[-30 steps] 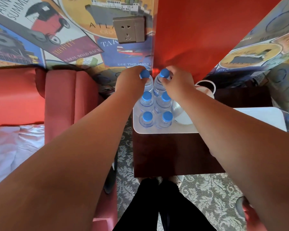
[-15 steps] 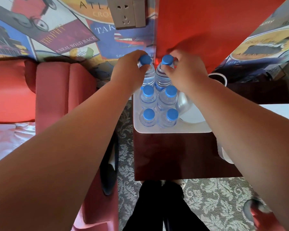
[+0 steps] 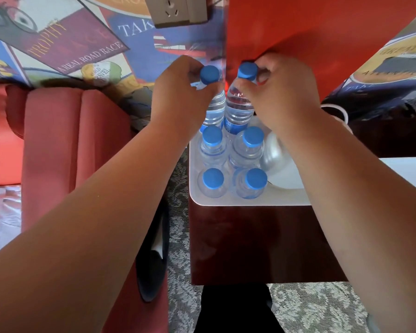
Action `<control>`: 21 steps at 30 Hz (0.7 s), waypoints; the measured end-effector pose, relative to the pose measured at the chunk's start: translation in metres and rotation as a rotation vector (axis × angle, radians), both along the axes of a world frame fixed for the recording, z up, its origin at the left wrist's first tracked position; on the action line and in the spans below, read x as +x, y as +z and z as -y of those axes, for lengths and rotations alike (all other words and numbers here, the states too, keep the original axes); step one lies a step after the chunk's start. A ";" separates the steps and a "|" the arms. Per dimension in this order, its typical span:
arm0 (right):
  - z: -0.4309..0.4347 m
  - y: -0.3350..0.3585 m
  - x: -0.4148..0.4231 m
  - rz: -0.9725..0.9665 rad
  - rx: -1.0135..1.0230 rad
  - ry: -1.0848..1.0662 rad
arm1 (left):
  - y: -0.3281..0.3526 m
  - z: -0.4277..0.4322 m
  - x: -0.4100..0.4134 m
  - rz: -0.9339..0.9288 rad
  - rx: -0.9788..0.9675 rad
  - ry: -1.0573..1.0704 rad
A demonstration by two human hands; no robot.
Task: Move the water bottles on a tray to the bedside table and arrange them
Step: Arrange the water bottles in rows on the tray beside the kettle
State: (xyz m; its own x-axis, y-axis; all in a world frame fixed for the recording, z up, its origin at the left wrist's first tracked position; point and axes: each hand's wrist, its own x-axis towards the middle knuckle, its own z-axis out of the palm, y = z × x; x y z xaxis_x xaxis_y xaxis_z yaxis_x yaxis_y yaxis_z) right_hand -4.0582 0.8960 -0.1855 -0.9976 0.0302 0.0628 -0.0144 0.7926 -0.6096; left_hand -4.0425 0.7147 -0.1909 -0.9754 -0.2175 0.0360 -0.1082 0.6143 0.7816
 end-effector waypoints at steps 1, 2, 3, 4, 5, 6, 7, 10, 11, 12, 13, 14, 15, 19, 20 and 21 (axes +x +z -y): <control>0.000 0.000 0.000 -0.007 0.001 -0.004 | 0.000 -0.001 0.000 -0.004 0.009 0.010; 0.000 -0.001 0.001 -0.014 0.000 -0.007 | -0.001 -0.001 0.000 -0.004 0.014 0.010; 0.000 -0.001 0.001 -0.019 -0.007 -0.011 | -0.001 -0.001 0.000 -0.001 0.014 0.003; -0.001 -0.001 0.002 -0.019 -0.021 -0.015 | -0.002 -0.001 0.000 0.004 0.015 -0.003; -0.002 0.000 0.002 -0.013 -0.038 -0.019 | -0.002 -0.001 0.000 0.008 0.019 -0.006; -0.003 0.000 0.001 -0.006 -0.052 -0.022 | -0.003 0.000 0.000 0.011 0.029 -0.005; -0.004 0.001 0.001 0.002 -0.058 -0.022 | -0.004 0.000 -0.001 0.013 0.043 -0.001; -0.003 0.001 0.000 0.017 -0.037 -0.016 | -0.007 0.002 -0.003 0.015 0.075 0.006; -0.003 0.001 0.000 0.017 -0.031 -0.022 | -0.007 0.002 -0.004 0.013 0.082 0.007; -0.004 0.002 0.000 0.019 -0.029 -0.032 | -0.008 0.002 -0.005 0.010 0.087 0.008; -0.004 0.002 0.000 0.024 -0.032 -0.040 | -0.008 0.002 -0.005 0.006 0.088 0.012; -0.005 0.003 0.001 0.030 -0.032 -0.044 | -0.008 0.002 -0.005 0.002 0.081 0.022; -0.005 0.004 0.001 0.035 -0.024 -0.042 | -0.007 0.002 -0.005 0.000 0.063 0.034; -0.003 0.011 0.001 0.015 0.055 -0.029 | -0.001 0.000 -0.004 0.000 -0.013 0.042; -0.003 0.012 0.001 0.009 0.077 -0.028 | 0.000 0.000 -0.005 0.002 -0.025 0.034; -0.002 0.013 0.001 0.007 0.091 -0.020 | 0.001 0.001 -0.005 0.002 -0.044 0.022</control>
